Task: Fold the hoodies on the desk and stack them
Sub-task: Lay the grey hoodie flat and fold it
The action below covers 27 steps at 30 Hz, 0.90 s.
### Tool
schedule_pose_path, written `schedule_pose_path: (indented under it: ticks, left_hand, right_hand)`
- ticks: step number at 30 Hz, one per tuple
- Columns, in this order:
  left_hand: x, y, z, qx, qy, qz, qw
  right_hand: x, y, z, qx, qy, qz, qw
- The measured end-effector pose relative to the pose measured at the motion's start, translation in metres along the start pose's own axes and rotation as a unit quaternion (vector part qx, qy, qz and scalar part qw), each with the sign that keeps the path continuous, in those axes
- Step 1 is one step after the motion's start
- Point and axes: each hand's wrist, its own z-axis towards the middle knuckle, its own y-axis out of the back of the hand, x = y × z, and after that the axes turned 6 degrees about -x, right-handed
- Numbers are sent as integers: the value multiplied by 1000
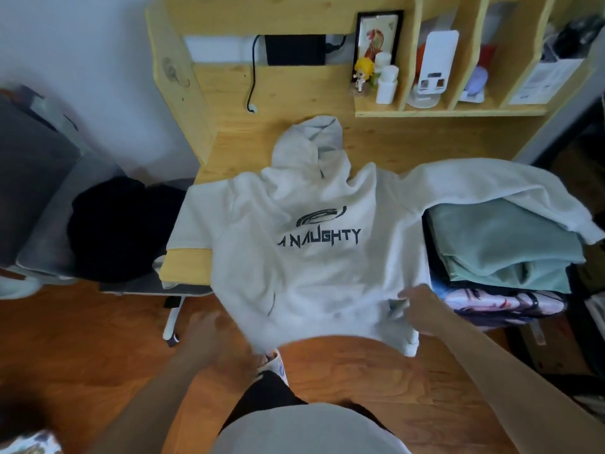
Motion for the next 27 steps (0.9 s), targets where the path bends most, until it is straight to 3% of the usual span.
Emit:
schedule_pose_path:
  ticks: [2,5,9,12,16,19,24,26,27]
  left_hand:
    - [-29,5,24,-5,-42,-40,998]
    - [-76,13,81,-8,-141,66,988]
    - [-106,-6,187,-29,-203,212,955]
    - [-116,-11,243,-42,-176,248,952]
    - [-119,-11,305,-73,-209,292,930]
    - [-147,-4,350,-47,-209,301,929]
    - [-140,0,335,-28,-221,304,926]
    - [-126,3,320,-15,-196,311,930]
    - [-122,5,317,-12,-185,312,932]
  right_hand:
    - [41,26,24,-26,26,36,999]
    - [98,43,69,-19,77,11,997]
    - [158,44,135,-45,113,-53,991]
    - [174,32,187,-66,113,-101,986]
    - [164,7,227,-11,17,-157,987]
    - [167,3,235,-28,-16,-141,990]
    - [181,24,247,57,-71,-91,992]
    - [201,46,249,57,-15,-148,987]
    - [217,59,254,2,30,-162,986]
